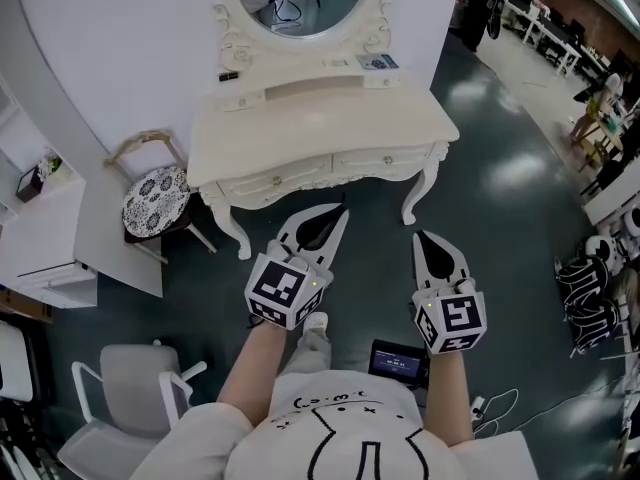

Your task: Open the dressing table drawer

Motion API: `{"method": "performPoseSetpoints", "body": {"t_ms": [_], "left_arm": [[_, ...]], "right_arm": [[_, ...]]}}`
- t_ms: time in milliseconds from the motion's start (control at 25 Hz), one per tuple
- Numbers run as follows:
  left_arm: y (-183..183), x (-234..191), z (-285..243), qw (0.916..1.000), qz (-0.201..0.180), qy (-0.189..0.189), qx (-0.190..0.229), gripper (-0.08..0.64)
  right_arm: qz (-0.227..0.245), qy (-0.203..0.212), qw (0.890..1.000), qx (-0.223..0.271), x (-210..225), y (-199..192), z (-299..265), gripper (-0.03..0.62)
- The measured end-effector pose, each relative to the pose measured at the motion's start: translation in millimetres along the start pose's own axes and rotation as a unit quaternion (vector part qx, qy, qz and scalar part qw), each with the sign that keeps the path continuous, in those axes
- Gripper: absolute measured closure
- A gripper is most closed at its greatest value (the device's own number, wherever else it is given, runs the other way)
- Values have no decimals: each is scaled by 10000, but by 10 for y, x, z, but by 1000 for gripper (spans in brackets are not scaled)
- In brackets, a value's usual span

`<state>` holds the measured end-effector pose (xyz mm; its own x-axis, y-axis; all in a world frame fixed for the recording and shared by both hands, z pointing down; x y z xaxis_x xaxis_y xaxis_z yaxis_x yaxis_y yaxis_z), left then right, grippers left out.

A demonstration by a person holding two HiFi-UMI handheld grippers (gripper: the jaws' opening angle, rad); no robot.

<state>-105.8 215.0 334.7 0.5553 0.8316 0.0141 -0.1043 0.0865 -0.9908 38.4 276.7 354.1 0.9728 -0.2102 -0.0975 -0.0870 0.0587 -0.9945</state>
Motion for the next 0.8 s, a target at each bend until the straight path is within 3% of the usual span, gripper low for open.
{"method": "performPoseSetpoints", "body": {"t_ms": [240, 520, 640, 800], "left_arm": [[-57, -517, -390, 9997, -8, -222, -107, 548], [-166, -1032, -758, 9965, -144, -651, -507, 549], [-221, -1184, -865, 9940, -14, -877, -654, 549], [-226, -1359, -975, 9943, -79, -966, -439, 548]], "right_arm": [[116, -89, 9999, -43, 144, -6, -607, 597], [102, -204, 9997, -45, 286, 5, -1278, 597], [111, -278, 9995, -96, 321, -34, -1475, 597], [101, -338, 9993, -79, 372, -49, -1663, 597]]}}
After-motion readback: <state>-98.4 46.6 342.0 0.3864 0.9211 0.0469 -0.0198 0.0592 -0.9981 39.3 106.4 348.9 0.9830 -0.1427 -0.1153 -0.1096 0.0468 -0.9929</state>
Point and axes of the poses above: the fingertips, and each gripper's own axes: z backward along the fingers, x to its right, y out of its top, the point moved 3 cm from there along z, backward along the fingers, and after that the axes turned 7 degrees about x, right-handed, at the moved point
